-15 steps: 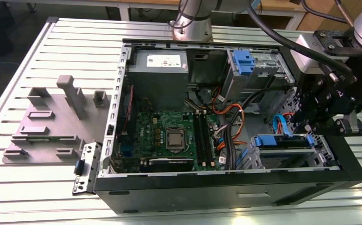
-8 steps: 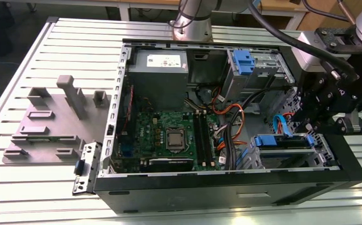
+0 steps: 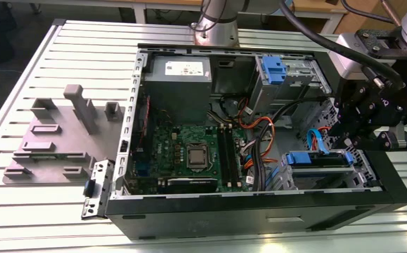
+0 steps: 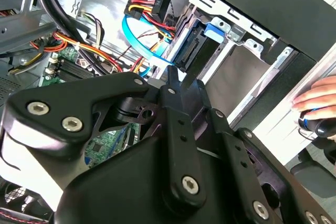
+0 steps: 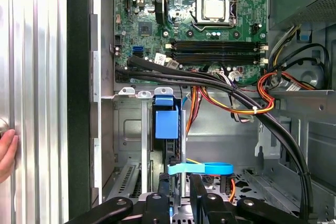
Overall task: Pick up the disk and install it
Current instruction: 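Insert the second disk wire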
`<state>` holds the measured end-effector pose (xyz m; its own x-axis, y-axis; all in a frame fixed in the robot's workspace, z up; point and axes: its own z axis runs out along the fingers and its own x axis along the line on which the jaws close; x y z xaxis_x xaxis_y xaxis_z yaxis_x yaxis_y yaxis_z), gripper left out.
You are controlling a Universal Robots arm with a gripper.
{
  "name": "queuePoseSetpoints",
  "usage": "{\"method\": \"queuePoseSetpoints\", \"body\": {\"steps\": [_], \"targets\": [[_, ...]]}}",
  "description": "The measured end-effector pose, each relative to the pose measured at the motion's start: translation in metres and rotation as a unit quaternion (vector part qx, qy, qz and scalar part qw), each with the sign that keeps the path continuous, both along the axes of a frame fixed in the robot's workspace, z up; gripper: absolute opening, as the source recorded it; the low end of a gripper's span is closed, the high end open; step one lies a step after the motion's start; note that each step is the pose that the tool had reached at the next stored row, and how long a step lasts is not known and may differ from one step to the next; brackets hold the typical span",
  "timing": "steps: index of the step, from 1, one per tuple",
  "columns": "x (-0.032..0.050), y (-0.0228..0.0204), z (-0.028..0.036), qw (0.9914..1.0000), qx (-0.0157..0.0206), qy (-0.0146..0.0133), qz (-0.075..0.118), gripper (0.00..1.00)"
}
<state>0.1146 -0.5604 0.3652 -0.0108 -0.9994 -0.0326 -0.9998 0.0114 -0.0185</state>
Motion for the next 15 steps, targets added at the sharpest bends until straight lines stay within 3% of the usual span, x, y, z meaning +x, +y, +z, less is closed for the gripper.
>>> {"method": "queuePoseSetpoints", "body": {"steps": [6,15], "targets": [[0.0001,0.0017,0.0,1.0,0.0,0.0,0.0,0.3],[0.0003,0.012,-0.0006,1.0,0.0002,0.0,0.0,0.3]]}}
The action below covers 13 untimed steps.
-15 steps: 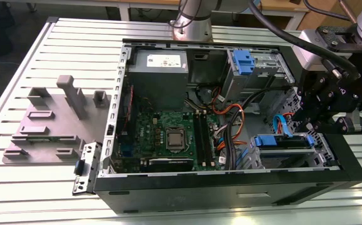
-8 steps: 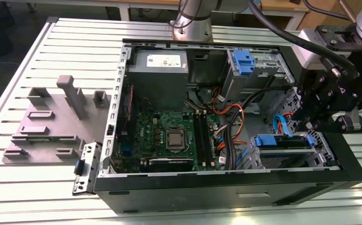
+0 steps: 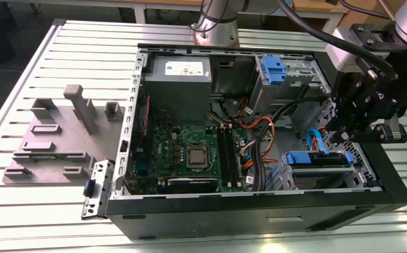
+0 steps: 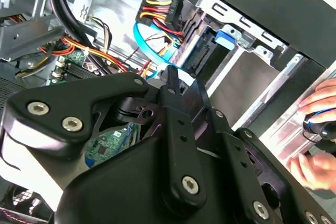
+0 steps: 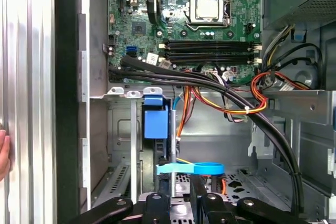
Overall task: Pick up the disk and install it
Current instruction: 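Insert the second disk wire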
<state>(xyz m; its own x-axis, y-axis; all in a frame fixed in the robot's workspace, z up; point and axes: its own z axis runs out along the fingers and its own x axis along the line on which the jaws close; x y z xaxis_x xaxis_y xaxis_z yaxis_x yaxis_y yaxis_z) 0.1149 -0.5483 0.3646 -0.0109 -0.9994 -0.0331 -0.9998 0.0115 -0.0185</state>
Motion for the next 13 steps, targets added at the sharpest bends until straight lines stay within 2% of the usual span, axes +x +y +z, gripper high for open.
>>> {"method": "queuePoseSetpoints", "body": {"steps": [5,13], "targets": [[0.0016,0.0063,-0.0016,1.0,0.0009,0.0,0.0,0.3],[0.0138,0.0103,-0.0079,1.0,0.0011,0.0001,0.0,0.3]]}}
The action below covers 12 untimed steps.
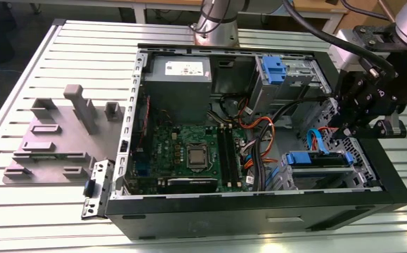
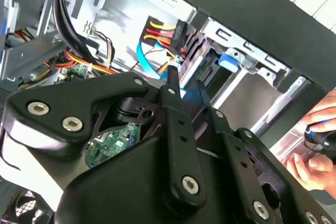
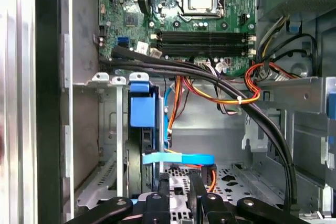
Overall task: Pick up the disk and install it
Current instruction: 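Insert the second disk wire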
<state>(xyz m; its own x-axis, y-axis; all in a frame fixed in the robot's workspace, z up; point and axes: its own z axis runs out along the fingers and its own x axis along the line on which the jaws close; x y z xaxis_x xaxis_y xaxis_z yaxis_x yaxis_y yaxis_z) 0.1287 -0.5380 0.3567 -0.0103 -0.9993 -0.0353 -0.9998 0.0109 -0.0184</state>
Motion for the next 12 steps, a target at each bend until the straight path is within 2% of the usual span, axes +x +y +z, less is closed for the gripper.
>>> {"method": "queuePoseSetpoints", "body": {"steps": [8,9,12], "targets": [[0.0041,0.0096,-0.0054,1.0,0.0001,0.0,0.0,0.3],[0.0066,0.0124,-0.0076,1.0,0.0001,0.0,0.0,0.3],[0.0083,0.0147,-0.0101,1.0,0.0002,0.0001,0.0,0.3]]}}
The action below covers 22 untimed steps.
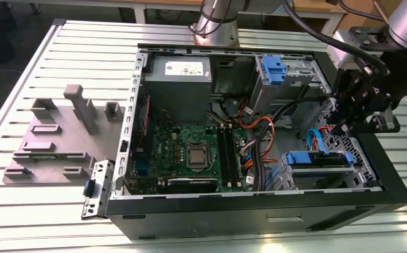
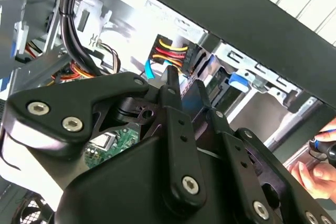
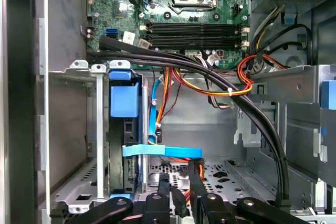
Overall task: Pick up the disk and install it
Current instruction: 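Insert the second disk wire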
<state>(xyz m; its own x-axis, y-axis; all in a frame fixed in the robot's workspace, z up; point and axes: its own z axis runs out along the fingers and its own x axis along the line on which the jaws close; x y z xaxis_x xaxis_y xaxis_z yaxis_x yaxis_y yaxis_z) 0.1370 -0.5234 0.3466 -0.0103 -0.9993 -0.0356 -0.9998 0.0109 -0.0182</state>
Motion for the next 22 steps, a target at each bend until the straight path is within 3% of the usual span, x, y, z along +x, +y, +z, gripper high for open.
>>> {"method": "queuePoseSetpoints", "body": {"steps": [9,17,19,22], "targets": [[0.0037,0.0035,-0.0071,1.0,-0.0001,0.0003,0.0,0.3],[0.0043,0.0047,-0.008,1.0,0.0,0.0003,0.0,0.3],[0.0044,0.005,-0.0081,1.0,-0.0001,0.0003,0.0,0.22],[0.0046,0.0054,-0.0084,1.0,-0.0001,0.0003,0.0,0.22]]}}
